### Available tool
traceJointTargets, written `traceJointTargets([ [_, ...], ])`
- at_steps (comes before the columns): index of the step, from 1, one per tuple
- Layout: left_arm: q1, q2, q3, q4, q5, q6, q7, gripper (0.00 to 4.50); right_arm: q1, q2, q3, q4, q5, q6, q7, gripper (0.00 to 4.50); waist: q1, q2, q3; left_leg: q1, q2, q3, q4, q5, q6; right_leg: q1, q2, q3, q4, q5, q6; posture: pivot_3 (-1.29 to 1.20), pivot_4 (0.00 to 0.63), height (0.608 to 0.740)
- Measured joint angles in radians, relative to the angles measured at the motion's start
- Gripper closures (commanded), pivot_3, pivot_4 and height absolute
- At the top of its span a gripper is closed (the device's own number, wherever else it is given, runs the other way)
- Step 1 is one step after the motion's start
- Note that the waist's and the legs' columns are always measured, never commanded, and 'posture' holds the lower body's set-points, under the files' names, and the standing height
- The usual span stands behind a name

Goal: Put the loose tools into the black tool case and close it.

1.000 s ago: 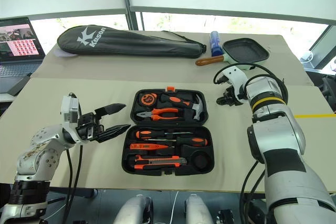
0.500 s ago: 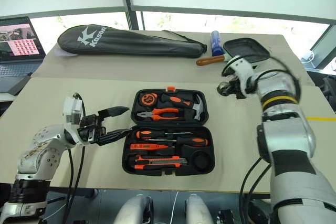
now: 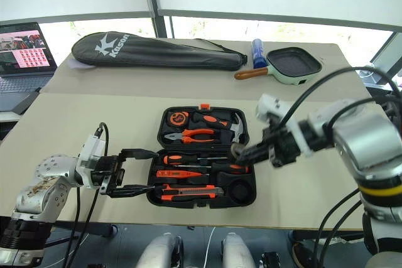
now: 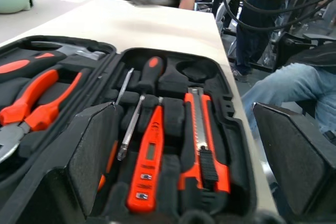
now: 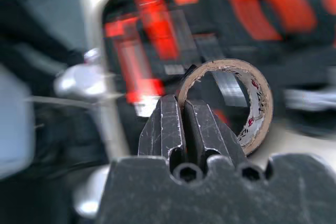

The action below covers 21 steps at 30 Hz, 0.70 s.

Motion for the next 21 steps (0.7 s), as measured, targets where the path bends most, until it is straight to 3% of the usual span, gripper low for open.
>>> traceJointTargets([
  [8, 0.013, 0.001, -0.027, -0.041, 0.002, 0.005, -0.005, 0.00, 0.188, 0.026, 0.005, -0.127, 0.015, 0.024, -0.251, 4.45, 0.001, -0.002, 0.000, -0.001, 0.000, 0.000, 0.003, 0.000, 0.000, 0.000, 0.001, 0.000, 0.002, 0.000, 0.000, 0.00, 0.150, 0.740],
  [13, 0.018, 0.002, -0.029, -0.059, 0.002, 0.013, 0.006, 0.00, 0.259, -0.043, 0.056, -0.142, 0.014, -0.043, -0.297, 4.45, 0.000, -0.002, 0.000, -0.001, 0.000, -0.001, 0.003, 0.000, 0.000, 0.000, 0.001, 0.000, 0.002, 0.000, 0.000, 0.00, 0.150, 0.740],
  [21, 0.017, 0.002, -0.029, -0.060, 0.002, 0.013, 0.025, 0.00, 0.252, -0.050, 0.090, -0.145, 0.067, -0.033, -0.320, 4.45, 0.000, -0.003, 0.000, 0.000, 0.000, -0.001, 0.003, 0.000, 0.000, 0.000, 0.001, 0.000, 0.002, 0.000, 0.000, 0.00, 0.150, 0.740],
])
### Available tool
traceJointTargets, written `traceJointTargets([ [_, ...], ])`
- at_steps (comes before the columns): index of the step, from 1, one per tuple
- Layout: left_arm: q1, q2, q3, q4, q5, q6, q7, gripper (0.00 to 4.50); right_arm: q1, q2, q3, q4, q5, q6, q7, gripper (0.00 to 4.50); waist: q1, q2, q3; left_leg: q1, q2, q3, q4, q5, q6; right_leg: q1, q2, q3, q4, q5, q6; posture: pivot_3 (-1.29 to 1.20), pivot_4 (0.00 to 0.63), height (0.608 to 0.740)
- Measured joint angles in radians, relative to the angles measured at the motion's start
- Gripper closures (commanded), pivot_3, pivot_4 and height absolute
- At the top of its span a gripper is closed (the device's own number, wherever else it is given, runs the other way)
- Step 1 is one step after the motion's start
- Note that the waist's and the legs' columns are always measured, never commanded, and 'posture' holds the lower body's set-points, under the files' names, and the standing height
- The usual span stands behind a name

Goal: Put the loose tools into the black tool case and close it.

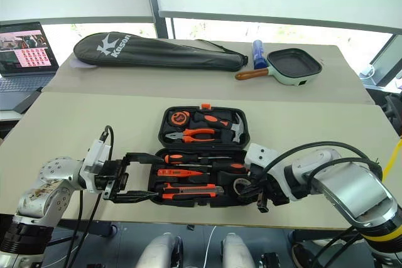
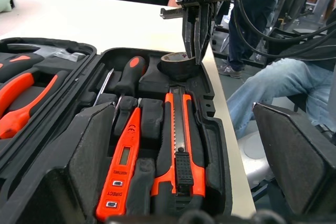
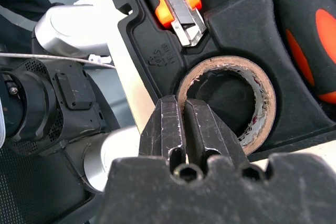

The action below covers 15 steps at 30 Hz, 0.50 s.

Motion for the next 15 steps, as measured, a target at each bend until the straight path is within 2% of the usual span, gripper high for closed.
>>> traceJointTargets([
  [6, 0.000, 0.001, 0.000, 0.001, 0.000, -0.001, 0.008, 0.00, -0.017, -0.008, 0.068, 0.016, -0.016, -0.039, -0.048, 4.45, 0.000, 0.000, 0.000, 0.000, 0.000, 0.000, 0.000, 0.000, 0.000, 0.000, 0.000, 0.000, 0.000, 0.000, 0.000, 0.00, 0.150, 0.740],
  [8, 0.001, -0.001, 0.005, 0.001, -0.002, -0.001, 0.016, 0.00, -0.013, -0.045, 0.104, 0.021, -0.036, -0.104, -0.043, 3.72, 0.001, 0.000, 0.000, 0.000, 0.000, 0.000, 0.000, 0.000, 0.000, 0.000, 0.000, 0.000, 0.000, 0.000, 0.000, 0.00, 0.150, 0.740],
  [10, 0.005, -0.004, 0.020, 0.001, -0.007, -0.001, 0.030, 0.00, -0.007, -0.081, 0.109, 0.030, -0.055, -0.153, -0.026, 3.21, 0.003, -0.001, 0.000, 0.000, 0.000, 0.000, 0.000, 0.000, 0.000, 0.000, 0.000, 0.000, 0.000, 0.000, 0.000, 0.00, 0.150, 0.740],
  [11, 0.007, -0.005, 0.029, 0.001, -0.010, 0.000, 0.038, 0.00, -0.008, -0.083, 0.104, 0.037, -0.051, -0.164, -0.017, 2.76, 0.002, -0.002, 0.000, 0.000, 0.000, 0.000, 0.000, 0.000, 0.000, 0.000, 0.000, 0.000, 0.000, 0.000, 0.000, 0.00, 0.150, 0.740],
  [14, 0.012, -0.005, 0.041, -0.003, -0.023, 0.014, 0.060, 0.00, -0.005, -0.076, 0.073, 0.049, 0.001, -0.185, 0.033, 1.79, 0.000, -0.002, 0.000, 0.000, 0.000, 0.000, 0.000, 0.000, 0.000, 0.000, 0.000, 0.000, 0.000, 0.000, 0.000, 0.00, 0.150, 0.740],
  [15, 0.021, -0.004, 0.051, -0.007, -0.031, 0.024, 0.070, 0.00, -0.003, -0.076, 0.056, 0.049, 0.027, -0.199, 0.059, 1.79, 0.000, -0.002, 0.000, 0.000, 0.000, 0.000, 0.000, 0.000, 0.000, 0.000, 0.000, 0.000, 0.000, 0.000, 0.000, 0.00, 0.150, 0.740],
])
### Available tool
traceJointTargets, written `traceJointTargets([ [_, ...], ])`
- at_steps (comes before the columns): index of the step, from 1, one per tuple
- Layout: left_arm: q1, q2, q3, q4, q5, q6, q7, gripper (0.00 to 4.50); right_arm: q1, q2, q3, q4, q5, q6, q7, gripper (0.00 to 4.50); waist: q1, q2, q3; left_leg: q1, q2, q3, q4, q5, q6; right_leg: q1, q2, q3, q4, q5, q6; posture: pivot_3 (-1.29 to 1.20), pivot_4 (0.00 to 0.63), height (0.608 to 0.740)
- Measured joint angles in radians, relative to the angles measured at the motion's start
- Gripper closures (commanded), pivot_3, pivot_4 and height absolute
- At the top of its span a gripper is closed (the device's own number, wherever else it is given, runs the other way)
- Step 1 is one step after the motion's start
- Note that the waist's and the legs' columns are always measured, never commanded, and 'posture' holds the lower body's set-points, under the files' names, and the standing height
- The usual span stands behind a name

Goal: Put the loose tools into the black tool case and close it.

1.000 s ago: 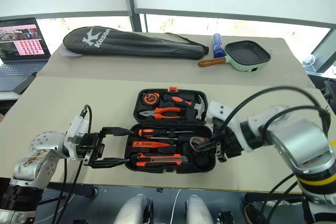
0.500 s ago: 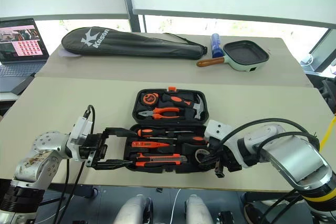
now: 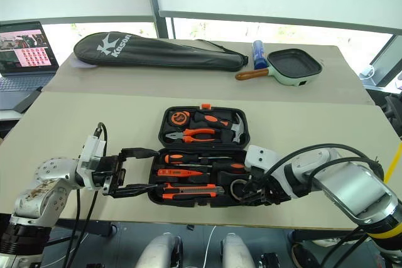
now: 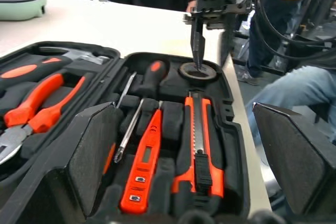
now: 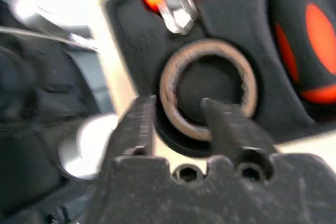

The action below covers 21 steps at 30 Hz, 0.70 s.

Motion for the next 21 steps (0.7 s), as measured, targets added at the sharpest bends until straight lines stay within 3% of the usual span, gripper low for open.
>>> traceJointTargets([
  [4, 0.033, 0.019, 0.059, -0.008, -0.035, 0.046, 0.041, 0.00, 0.020, -0.016, -0.115, 0.041, 0.072, -0.054, 0.076, 1.79, -0.001, -0.001, 0.000, 0.000, 0.000, 0.000, 0.000, 0.000, 0.000, 0.001, 0.000, 0.000, 0.000, 0.000, 0.000, 0.00, 0.150, 0.740],
  [5, 0.044, 0.027, 0.079, -0.008, -0.044, 0.055, 0.051, 0.26, 0.034, -0.020, -0.143, 0.065, 0.079, -0.070, 0.087, 1.74, -0.001, -0.001, 0.000, 0.001, 0.000, 0.000, 0.000, 0.000, 0.000, 0.001, 0.000, 0.000, 0.000, 0.000, 0.000, 0.00, 0.150, 0.740],
  [7, 0.051, 0.034, 0.114, 0.007, -0.049, 0.071, 0.081, 0.73, 0.059, -0.011, -0.195, 0.128, 0.078, -0.113, 0.097, 2.28, 0.000, -0.001, 0.000, 0.002, 0.000, 0.000, 0.000, 0.000, 0.000, 0.002, 0.000, 0.000, 0.000, 0.000, 0.000, 0.00, 0.150, 0.740],
  [12, 0.042, 0.059, 0.131, 0.139, 0.051, 0.083, 0.204, 2.54, 0.071, 0.096, -0.287, 0.370, -0.014, -0.362, 0.047, 3.92, 0.000, -0.003, 0.000, 0.003, 0.000, 0.002, 0.000, 0.000, 0.000, 0.003, 0.000, 0.000, 0.000, 0.000, 0.000, 0.00, 0.150, 0.740],
  [14, 0.027, 0.055, 0.122, 0.168, 0.084, 0.083, 0.238, 2.83, 0.071, 0.132, -0.284, 0.439, -0.072, -0.465, 0.025, 4.24, 0.000, -0.003, 0.001, 0.002, 0.000, 0.003, 0.000, 0.000, 0.000, 0.002, 0.000, 0.000, 0.000, 0.000, 0.000, 0.00, 0.150, 0.740],
  [15, 0.014, 0.046, 0.115, 0.172, 0.097, 0.084, 0.258, 3.24, 0.071, 0.153, -0.279, 0.474, -0.108, -0.525, 0.009, 4.50, 0.002, -0.003, 0.001, 0.002, 0.000, 0.004, 0.000, 0.000, 0.000, 0.002, 0.000, 0.000, 0.000, 0.000, 0.000, 0.00, 0.150, 0.740],
  [18, -0.048, -0.020, 0.066, 0.182, 0.131, 0.104, 0.330, 4.26, 0.061, 0.227, -0.223, 0.609, -0.247, -0.733, -0.043, 4.50, 0.005, -0.003, 0.000, 0.003, -0.001, 0.007, 0.000, 0.000, 0.000, 0.003, 0.000, 0.000, 0.000, 0.000, 0.000, 0.00, 0.150, 0.740],
  [21, -0.114, -0.079, 0.002, 0.228, 0.189, 0.104, 0.388, 4.43, 0.044, 0.309, -0.158, 0.712, -0.343, -0.858, -0.082, 4.50, 0.002, -0.004, 0.000, 0.003, -0.001, 0.007, 0.001, 0.000, 0.000, 0.002, 0.000, 0.001, 0.003, 0.000, 0.000, 0.00, 0.150, 0.740],
])
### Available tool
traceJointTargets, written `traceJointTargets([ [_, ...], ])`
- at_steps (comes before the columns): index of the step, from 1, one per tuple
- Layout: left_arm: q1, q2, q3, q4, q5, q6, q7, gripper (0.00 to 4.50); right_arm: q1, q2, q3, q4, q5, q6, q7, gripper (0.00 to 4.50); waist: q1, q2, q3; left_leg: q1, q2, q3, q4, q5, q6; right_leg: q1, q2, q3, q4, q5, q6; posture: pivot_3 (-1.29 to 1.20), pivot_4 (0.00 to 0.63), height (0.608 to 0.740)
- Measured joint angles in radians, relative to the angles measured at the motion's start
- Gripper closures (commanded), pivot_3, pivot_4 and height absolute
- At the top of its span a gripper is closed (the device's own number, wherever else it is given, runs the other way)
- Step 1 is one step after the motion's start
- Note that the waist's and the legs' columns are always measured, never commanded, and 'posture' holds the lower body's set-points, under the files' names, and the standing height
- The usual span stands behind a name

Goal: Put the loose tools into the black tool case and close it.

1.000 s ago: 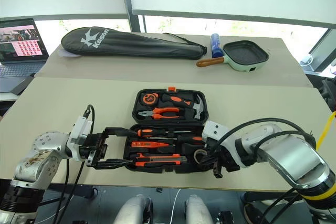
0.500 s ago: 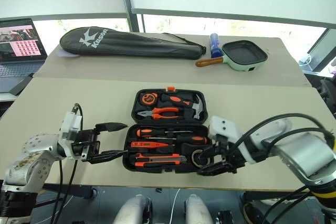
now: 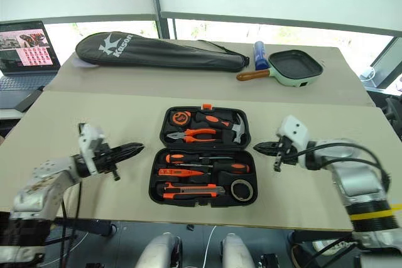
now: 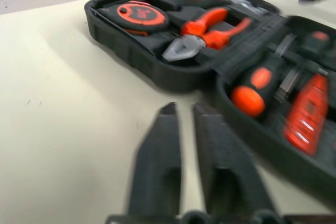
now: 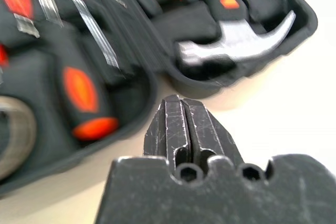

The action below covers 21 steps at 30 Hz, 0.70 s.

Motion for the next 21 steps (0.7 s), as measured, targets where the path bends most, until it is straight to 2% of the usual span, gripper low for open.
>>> traceJointTargets([
  [4, -0.068, -0.044, -0.070, 0.073, 0.075, -0.013, 0.043, 4.43, -0.024, 0.060, 0.055, 0.082, -0.073, -0.097, -0.023, 4.50, -0.006, 0.000, 0.000, -0.001, 0.000, 0.000, 0.000, 0.000, 0.000, -0.002, 0.000, 0.001, 0.001, 0.000, 0.000, 0.00, 0.150, 0.740],
  [9, -0.064, -0.048, -0.103, 0.066, 0.074, -0.013, -0.007, 4.43, -0.012, 0.061, 0.056, 0.054, -0.088, -0.095, -0.003, 4.50, -0.005, 0.000, 0.000, -0.001, 0.000, 0.000, -0.001, 0.000, 0.000, -0.002, 0.000, 0.001, 0.001, 0.000, 0.000, 0.00, 0.150, 0.740],
  [16, -0.007, -0.039, -0.083, 0.001, 0.069, 0.008, -0.022, 4.43, 0.067, 0.059, 0.040, -0.076, -0.086, -0.030, -0.005, 4.50, -0.003, 0.000, 0.000, -0.001, 0.000, -0.001, -0.001, 0.000, 0.000, -0.001, 0.000, 0.001, 0.001, 0.000, 0.000, 0.00, 0.150, 0.740],
  [19, 0.018, -0.040, -0.052, -0.034, 0.024, 0.030, -0.022, 4.43, 0.100, 0.059, 0.010, -0.095, -0.068, -0.019, -0.020, 4.50, -0.003, 0.000, 0.000, -0.001, 0.000, -0.001, 0.000, 0.000, 0.000, -0.001, 0.000, 0.001, 0.001, 0.000, 0.000, 0.00, 0.150, 0.740],
  [20, 0.024, -0.031, -0.037, -0.052, -0.003, 0.057, -0.027, 3.92, 0.108, 0.057, -0.010, -0.112, -0.044, 0.016, -0.021, 3.92, -0.003, 0.000, 0.000, -0.001, 0.000, -0.002, 0.000, 0.000, 0.000, -0.001, 0.000, 0.001, 0.001, 0.000, 0.000, 0.00, 0.150, 0.740],
  [21, 0.035, -0.006, -0.022, -0.074, -0.013, 0.067, -0.034, 3.69, 0.119, 0.048, -0.036, -0.145, -0.003, 0.081, -0.020, 3.69, -0.003, 0.000, 0.000, -0.001, 0.000, -0.002, 0.000, 0.000, 0.000, -0.002, 0.000, 0.001, 0.002, 0.000, 0.000, 0.00, 0.150, 0.740],
])
